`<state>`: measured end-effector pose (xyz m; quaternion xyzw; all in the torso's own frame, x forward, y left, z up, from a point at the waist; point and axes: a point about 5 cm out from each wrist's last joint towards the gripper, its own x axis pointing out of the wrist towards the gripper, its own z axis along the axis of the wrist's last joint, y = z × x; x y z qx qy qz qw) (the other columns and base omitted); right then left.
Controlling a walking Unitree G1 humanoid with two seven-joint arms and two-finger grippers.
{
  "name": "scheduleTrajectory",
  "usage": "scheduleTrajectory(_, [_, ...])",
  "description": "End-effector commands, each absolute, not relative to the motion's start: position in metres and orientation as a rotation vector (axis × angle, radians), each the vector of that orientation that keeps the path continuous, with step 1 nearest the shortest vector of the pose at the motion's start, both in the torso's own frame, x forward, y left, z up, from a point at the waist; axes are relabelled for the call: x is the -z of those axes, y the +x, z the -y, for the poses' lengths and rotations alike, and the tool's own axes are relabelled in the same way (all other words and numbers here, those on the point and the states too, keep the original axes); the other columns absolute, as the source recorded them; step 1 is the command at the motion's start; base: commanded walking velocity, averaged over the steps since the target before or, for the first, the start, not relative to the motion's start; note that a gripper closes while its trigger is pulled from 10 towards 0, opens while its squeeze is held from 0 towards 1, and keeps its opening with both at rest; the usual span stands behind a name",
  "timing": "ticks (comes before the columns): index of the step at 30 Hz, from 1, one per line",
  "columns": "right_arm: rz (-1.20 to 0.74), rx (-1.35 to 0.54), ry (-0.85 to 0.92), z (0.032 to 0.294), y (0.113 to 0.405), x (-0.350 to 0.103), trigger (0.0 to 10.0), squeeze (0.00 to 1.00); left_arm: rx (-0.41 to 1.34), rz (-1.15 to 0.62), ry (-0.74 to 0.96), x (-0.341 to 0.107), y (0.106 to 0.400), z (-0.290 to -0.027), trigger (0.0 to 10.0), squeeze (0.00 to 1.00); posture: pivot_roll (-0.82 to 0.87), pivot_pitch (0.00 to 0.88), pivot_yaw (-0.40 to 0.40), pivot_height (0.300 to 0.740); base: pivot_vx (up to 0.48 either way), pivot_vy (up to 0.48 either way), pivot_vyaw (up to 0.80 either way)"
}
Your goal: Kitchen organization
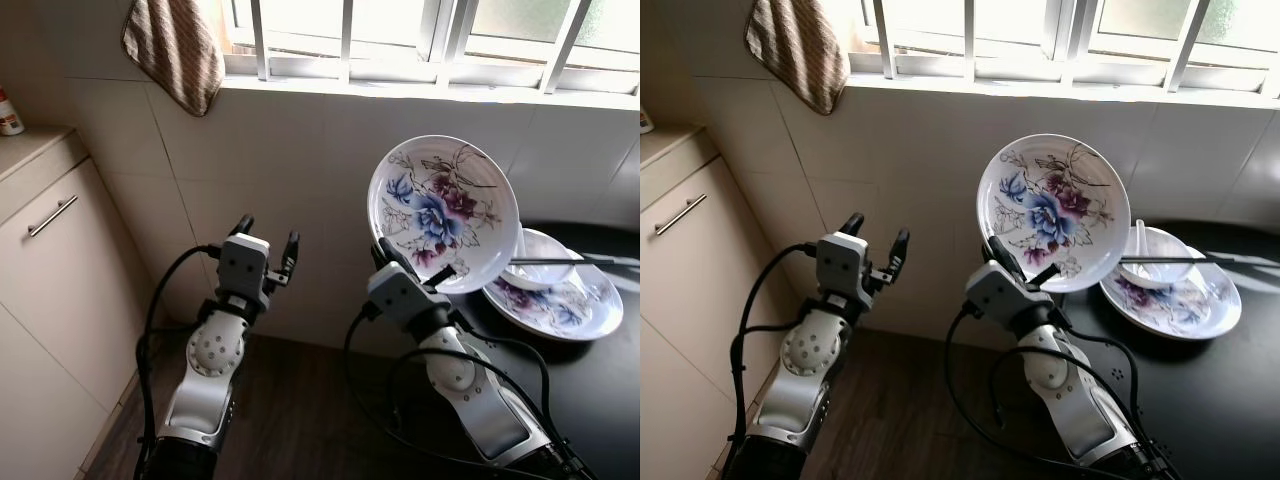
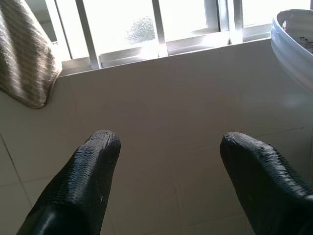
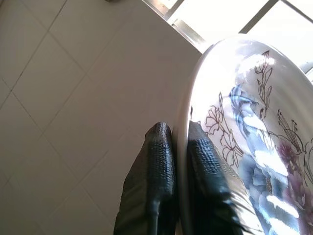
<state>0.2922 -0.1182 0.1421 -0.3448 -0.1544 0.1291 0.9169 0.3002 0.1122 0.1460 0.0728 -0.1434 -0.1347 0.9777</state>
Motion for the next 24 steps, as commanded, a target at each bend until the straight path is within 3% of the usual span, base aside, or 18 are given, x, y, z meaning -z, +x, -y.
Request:
scheduleTrajectory(1, [0.371, -0.288, -0.697, 0.1131, 0.292, -0.15, 0.0, 0.0, 0.259, 0.283, 0.167, -0.1465, 0.302, -0.1187, 10.0, 0.0, 0.06, 0.0, -0.033, 0.74, 0.0, 0.476, 0.8])
scheduleTrajectory(4, [0.378, -0.297, -0.696, 0.1128, 0.2919, -0.1504, 0.0, 0.0, 0.26, 0.289, 0.167, -0.1468, 0.3016, -0.1178, 10.0, 0.0, 0.05, 0.0, -0.034, 0.74, 0.0, 0.474, 0.8])
scheduleTrajectory(24, [0.42, -0.316, -0.692, 0.1121, 0.2955, -0.1555, 0.0, 0.0, 0.223, 0.355, 0.171, -0.1549, 0.3018, -0.1208, 10.0, 0.0, 0.06, 0.0, -0.042, 0.74, 0.0, 0.0, 0.8])
